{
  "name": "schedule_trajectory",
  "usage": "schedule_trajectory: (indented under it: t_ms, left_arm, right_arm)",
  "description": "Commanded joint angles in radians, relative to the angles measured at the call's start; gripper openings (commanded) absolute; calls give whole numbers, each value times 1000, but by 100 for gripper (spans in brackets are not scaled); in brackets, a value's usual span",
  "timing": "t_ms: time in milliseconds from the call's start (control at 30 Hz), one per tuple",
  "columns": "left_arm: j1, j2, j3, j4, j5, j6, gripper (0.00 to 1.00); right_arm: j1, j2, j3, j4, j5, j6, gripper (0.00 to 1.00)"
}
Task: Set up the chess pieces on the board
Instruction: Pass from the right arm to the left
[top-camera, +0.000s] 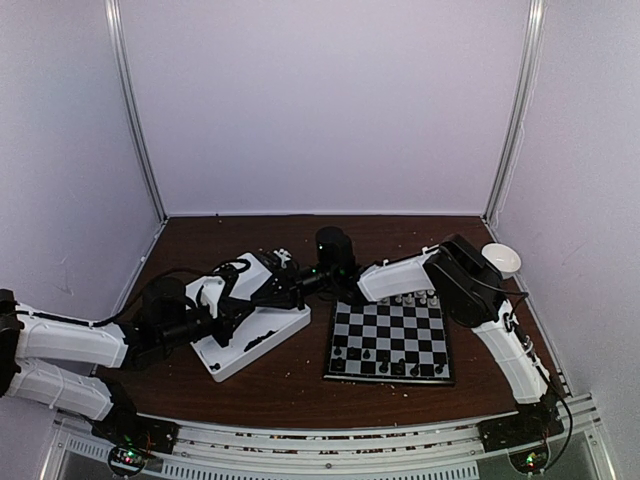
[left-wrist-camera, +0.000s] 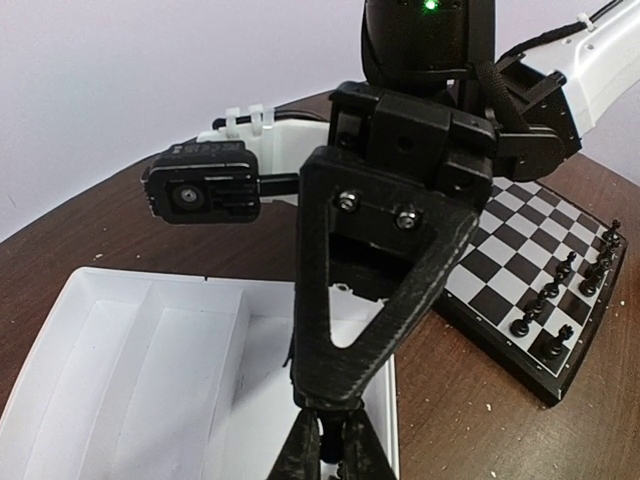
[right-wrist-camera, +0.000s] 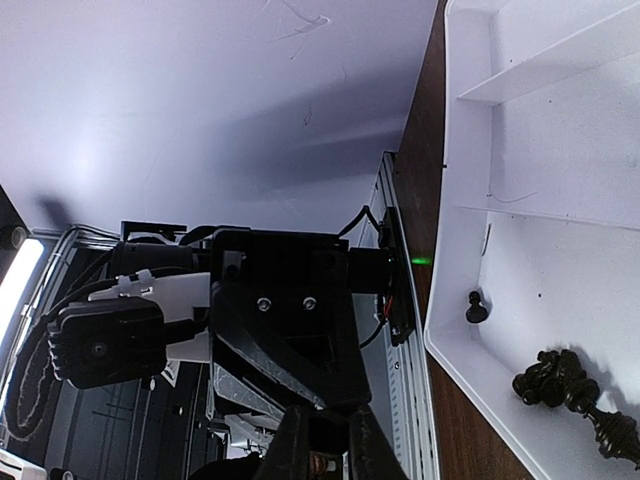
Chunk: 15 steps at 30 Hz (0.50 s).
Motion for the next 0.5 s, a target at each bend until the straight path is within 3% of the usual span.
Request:
schedule_trajectory:
  t_ms: [0, 67, 167, 233, 267, 467]
  left_arm:
    - [7, -4, 28, -9, 21, 16, 3]
    - [7, -18, 29, -38, 24, 16, 1]
    - [7, -52, 55, -145, 42, 22, 0]
    - [7, -74, 101, -260, 66, 30, 0]
    - [7, -85, 133, -326, 78, 34, 1]
    - [4, -57, 304, -623, 87, 21, 1]
  right_arm:
    - [-2, -41, -7, 42, -19, 7, 8]
    - [-4, -41, -5, 42, -20, 9, 12]
    - [-20, -60, -9, -1, -23, -31, 29]
    - [-41, -97, -22, -124, -22, -135, 95]
    - [-52, -116, -25, -186, -25, -191, 100]
    - [-137, -217, -41, -413, -9, -389, 100]
